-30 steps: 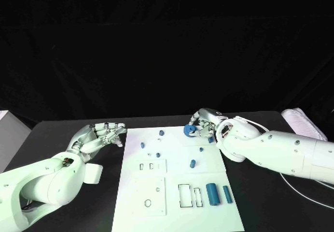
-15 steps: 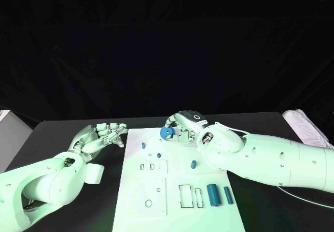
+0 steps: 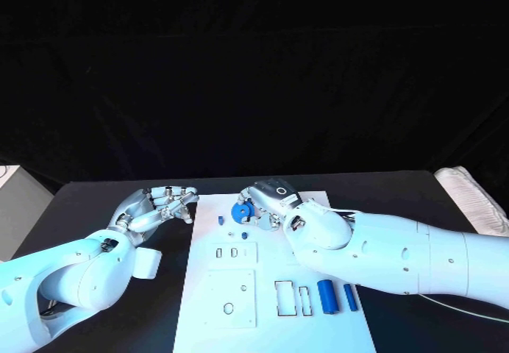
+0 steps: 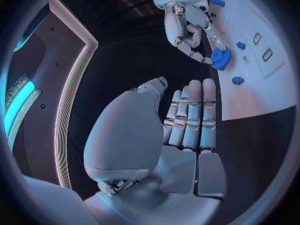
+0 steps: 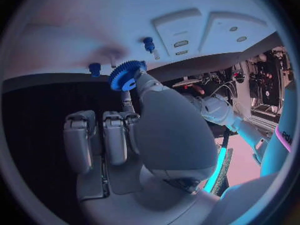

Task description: Assemble the parts on the task board

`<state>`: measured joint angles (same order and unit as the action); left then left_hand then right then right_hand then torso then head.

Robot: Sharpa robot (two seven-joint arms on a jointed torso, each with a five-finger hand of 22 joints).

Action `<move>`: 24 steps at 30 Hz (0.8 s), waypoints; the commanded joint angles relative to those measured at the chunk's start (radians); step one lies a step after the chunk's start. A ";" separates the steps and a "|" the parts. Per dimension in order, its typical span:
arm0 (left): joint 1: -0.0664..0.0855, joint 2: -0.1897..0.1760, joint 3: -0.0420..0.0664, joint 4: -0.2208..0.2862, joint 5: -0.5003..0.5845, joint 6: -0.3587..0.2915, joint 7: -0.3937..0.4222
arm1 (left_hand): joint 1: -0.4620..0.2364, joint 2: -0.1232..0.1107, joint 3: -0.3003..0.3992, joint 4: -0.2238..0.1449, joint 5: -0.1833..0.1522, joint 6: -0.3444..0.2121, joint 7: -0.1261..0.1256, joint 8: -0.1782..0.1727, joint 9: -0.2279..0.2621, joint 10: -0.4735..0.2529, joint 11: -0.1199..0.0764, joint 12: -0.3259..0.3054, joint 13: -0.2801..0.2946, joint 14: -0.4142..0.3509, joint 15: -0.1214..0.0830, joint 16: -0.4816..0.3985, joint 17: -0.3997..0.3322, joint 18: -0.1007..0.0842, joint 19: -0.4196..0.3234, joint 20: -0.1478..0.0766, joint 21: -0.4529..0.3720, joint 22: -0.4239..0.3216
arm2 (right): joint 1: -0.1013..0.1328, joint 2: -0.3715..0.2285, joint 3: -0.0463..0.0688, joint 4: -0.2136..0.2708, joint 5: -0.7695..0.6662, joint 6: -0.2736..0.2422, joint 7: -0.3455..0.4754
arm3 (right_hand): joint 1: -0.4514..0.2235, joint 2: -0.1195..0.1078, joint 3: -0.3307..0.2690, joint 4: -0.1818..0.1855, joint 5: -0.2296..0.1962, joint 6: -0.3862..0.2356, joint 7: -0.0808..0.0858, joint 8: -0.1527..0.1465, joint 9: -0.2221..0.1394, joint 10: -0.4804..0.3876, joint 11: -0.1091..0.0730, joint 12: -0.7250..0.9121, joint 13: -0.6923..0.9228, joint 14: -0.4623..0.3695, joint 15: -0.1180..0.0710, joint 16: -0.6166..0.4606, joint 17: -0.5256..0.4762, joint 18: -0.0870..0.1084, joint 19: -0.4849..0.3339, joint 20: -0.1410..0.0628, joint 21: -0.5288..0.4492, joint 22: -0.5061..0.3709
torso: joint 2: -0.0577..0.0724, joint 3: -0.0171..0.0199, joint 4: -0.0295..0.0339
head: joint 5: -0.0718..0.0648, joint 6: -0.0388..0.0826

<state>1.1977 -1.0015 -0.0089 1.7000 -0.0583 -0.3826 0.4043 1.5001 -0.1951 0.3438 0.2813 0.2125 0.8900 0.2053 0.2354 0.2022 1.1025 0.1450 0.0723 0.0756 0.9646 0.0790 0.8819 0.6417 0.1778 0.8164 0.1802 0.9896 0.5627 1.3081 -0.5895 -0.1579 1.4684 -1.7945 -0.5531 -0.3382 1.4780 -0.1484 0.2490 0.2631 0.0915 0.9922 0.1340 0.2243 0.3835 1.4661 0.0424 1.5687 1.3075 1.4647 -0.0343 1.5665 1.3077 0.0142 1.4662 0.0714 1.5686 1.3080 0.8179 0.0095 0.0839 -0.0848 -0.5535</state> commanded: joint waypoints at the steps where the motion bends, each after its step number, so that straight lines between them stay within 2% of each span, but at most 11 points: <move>1: 0.001 0.002 0.001 0.002 0.005 0.018 0.005 | 0.002 -0.004 0.004 0.000 -0.006 -0.005 -0.002 -0.006 0.002 -0.006 0.000 -0.005 0.001 -0.004 0.000 0.005 -0.001 0.005 -0.005 -0.001 0.006 0.001 | -0.006 0.008 0.000 -0.010 -0.069 0.023 -0.046 | 0.002 -0.008 0.006 0.000 0.007 0.036 -0.022 0.007 0.000 0.105 -0.007 0.002 0.263 0.106 -0.007 0.004 0.263 -0.014 0.105 -0.005 0.002 0.263 | 0.000 0.0014 0.0001 | 0.005 -0.001; 11: 0.001 0.000 0.001 0.002 0.004 0.016 0.002 | 0.002 -0.004 0.004 0.000 -0.006 -0.005 -0.002 -0.006 0.002 -0.006 0.000 -0.005 0.001 -0.004 0.000 0.005 -0.001 0.005 -0.005 -0.001 0.006 0.001 | -0.014 0.021 0.000 -0.032 -0.088 0.030 -0.060 | 0.001 -0.009 0.007 0.000 0.007 0.036 -0.022 0.006 0.000 0.105 -0.007 0.002 0.263 0.106 -0.007 0.004 0.263 -0.014 0.105 -0.005 0.002 0.263 | -0.001 0.0009 -0.0042 | 0.010 -0.004; 15: 0.001 0.000 0.001 0.002 0.004 0.016 0.001 | 0.002 -0.004 0.004 0.000 -0.006 -0.005 -0.002 -0.006 0.002 -0.006 0.000 -0.005 0.001 -0.004 0.000 0.005 -0.001 0.005 -0.005 -0.001 0.006 0.001 | -0.014 0.024 0.000 -0.039 -0.090 0.034 -0.061 | 0.001 -0.011 0.008 0.000 0.007 0.036 -0.022 0.006 -0.001 0.105 -0.007 0.002 0.263 0.106 -0.007 0.004 0.263 -0.014 0.105 -0.005 0.002 0.263 | 0.000 0.0020 -0.0033 | 0.011 -0.005; 24: 0.001 0.000 0.001 0.002 0.003 0.015 0.000 | 0.002 -0.004 0.004 0.000 -0.006 -0.005 -0.002 -0.006 0.002 -0.006 0.000 -0.005 0.001 -0.004 0.000 0.005 -0.001 0.005 -0.005 -0.001 0.006 0.001 | -0.014 0.033 0.000 -0.056 -0.091 0.043 -0.062 | -0.001 -0.013 0.010 0.000 0.007 0.036 -0.021 0.006 -0.001 0.105 -0.007 0.002 0.263 0.106 -0.007 0.004 0.263 -0.014 0.105 -0.005 0.002 0.263 | -0.001 0.0009 -0.0025 | 0.012 -0.004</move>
<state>1.1977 -1.0028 -0.0088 1.6995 -0.0578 -0.3824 0.4006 1.5001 -0.1951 0.3438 0.2813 0.2125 0.8900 0.2054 0.2354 0.2029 1.1026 0.1449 0.0723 0.0755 0.9646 0.0790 0.8819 0.6416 0.1778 0.8165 0.1803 0.9895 0.5627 1.2944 -0.5591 -0.1584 1.4142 -1.8642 -0.5289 -0.3943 1.4670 -0.1597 0.2509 0.2625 0.0950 0.9945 0.1357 0.2247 0.3811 1.4661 0.0425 1.5686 1.3073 1.4648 -0.0342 1.5665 1.3075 0.0143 1.4662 0.0715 1.5686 1.3077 0.8171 0.0107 0.0807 -0.0732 -0.5585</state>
